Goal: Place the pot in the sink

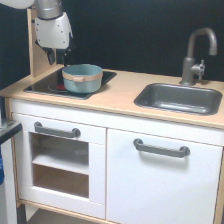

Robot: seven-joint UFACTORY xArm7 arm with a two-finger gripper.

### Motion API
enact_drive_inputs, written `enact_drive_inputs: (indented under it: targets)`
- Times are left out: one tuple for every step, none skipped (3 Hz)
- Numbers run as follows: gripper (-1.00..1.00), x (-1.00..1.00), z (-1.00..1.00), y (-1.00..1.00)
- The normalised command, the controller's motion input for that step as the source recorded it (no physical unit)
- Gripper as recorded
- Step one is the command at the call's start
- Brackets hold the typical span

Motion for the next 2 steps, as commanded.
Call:
enact_drive_inputs:
  targets:
    - [1.0,0.16,-0.94,0.17]
    - [0.96,0.26,-0.87,0.09]
